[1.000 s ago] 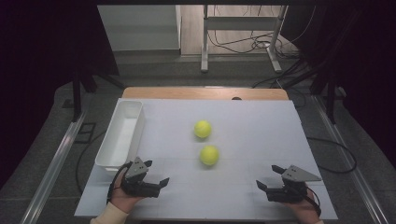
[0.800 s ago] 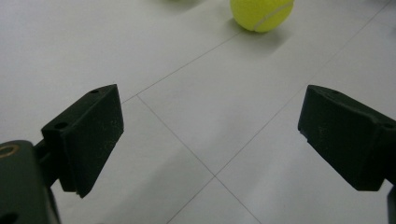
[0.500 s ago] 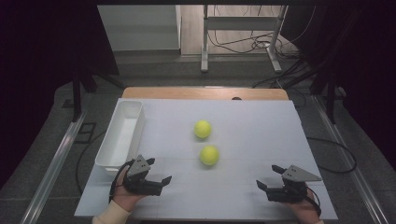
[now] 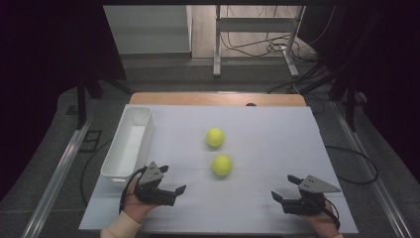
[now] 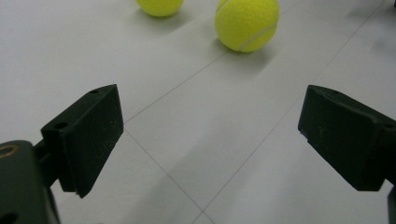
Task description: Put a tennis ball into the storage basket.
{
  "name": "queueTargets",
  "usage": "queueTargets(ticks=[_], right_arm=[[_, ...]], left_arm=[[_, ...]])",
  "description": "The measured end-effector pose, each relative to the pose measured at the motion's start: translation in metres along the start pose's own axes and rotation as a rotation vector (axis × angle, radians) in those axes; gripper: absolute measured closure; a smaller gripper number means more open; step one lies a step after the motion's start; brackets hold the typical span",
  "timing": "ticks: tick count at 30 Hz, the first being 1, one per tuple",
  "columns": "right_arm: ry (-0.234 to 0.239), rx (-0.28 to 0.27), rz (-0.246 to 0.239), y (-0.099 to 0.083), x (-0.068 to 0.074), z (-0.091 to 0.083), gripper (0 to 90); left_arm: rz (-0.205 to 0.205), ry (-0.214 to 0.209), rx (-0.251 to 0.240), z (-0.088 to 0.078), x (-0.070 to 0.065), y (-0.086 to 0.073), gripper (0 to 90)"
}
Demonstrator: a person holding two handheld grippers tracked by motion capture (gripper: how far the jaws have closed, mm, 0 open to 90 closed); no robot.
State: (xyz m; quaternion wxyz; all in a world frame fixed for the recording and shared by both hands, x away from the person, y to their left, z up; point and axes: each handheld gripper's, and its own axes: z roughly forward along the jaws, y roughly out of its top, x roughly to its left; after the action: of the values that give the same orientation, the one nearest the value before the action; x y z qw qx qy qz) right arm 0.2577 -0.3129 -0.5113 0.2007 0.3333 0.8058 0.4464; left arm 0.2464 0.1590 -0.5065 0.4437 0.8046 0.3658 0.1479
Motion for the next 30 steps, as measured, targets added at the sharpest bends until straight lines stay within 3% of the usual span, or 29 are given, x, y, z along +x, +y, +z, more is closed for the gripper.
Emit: queueTargets(ticks=[21,30], right_arm=[[0.005,0.012,0.002,0.0,-0.001,0.002,16.0],[0.004,0.019,0.001,-0.001,-0.001,0.003,16.0]], left_arm=[[0.018,-0.028,-0.009,0.005,-0.007,0.024,7.2],[0.025,-0.039,0.022,0.017,-0.009,0.033,7.2]])
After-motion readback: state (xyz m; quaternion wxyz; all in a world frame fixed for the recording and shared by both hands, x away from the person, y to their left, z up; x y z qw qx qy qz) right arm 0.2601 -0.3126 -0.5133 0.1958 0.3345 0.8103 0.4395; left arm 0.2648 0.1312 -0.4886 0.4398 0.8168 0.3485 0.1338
